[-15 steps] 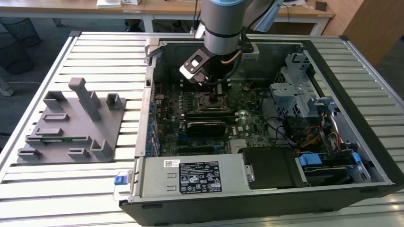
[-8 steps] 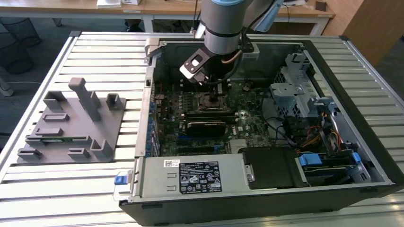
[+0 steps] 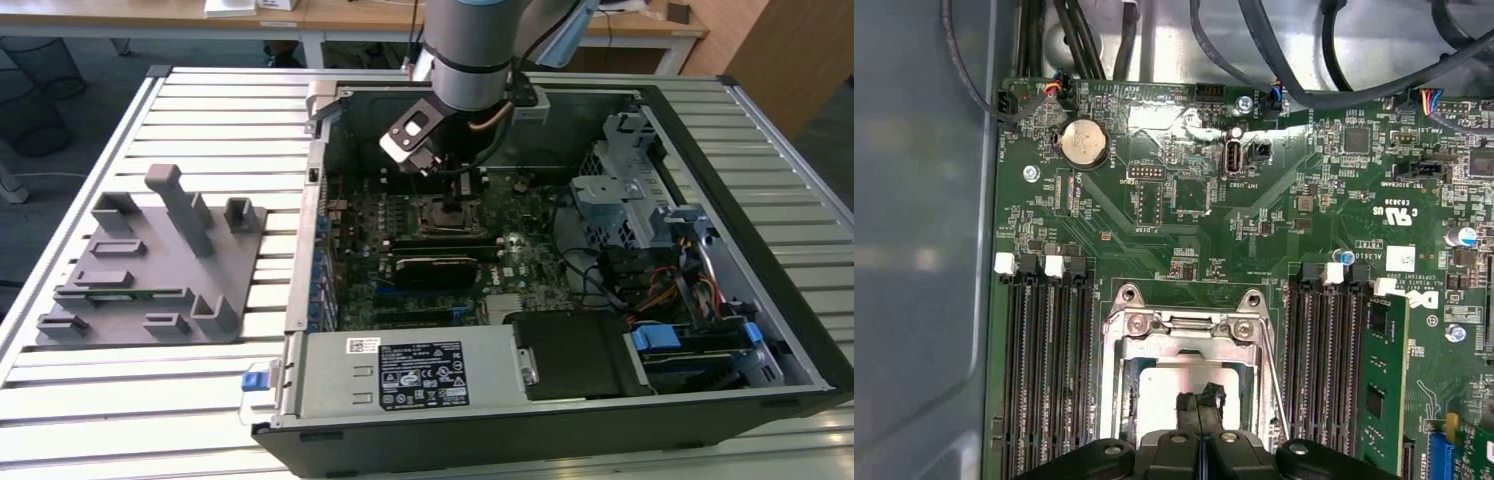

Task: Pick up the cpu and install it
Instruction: 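Install the first cpu locking lever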

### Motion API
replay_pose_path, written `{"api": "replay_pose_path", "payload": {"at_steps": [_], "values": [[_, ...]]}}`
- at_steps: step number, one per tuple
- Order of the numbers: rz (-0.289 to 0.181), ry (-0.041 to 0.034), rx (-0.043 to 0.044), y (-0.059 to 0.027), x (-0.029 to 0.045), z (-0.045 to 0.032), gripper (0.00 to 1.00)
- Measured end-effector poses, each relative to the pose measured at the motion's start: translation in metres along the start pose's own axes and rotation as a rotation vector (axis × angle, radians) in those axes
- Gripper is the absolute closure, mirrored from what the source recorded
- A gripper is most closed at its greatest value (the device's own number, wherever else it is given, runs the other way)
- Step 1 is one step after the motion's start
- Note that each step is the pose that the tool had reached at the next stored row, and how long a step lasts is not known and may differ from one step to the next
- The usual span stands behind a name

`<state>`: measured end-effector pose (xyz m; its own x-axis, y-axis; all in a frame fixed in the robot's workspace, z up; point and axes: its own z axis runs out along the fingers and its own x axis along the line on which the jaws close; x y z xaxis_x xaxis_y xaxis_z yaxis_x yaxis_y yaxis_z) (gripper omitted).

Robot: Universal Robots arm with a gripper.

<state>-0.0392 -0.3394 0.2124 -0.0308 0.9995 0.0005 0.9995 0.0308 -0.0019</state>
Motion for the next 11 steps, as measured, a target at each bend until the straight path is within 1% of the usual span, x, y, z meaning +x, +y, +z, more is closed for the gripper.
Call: {"api": "replay_pose_path", "payload": {"at_steps": [11], "values": [[0.0,-0.0001,0.0,0.0,0.0,-0.008,0.89]]}}
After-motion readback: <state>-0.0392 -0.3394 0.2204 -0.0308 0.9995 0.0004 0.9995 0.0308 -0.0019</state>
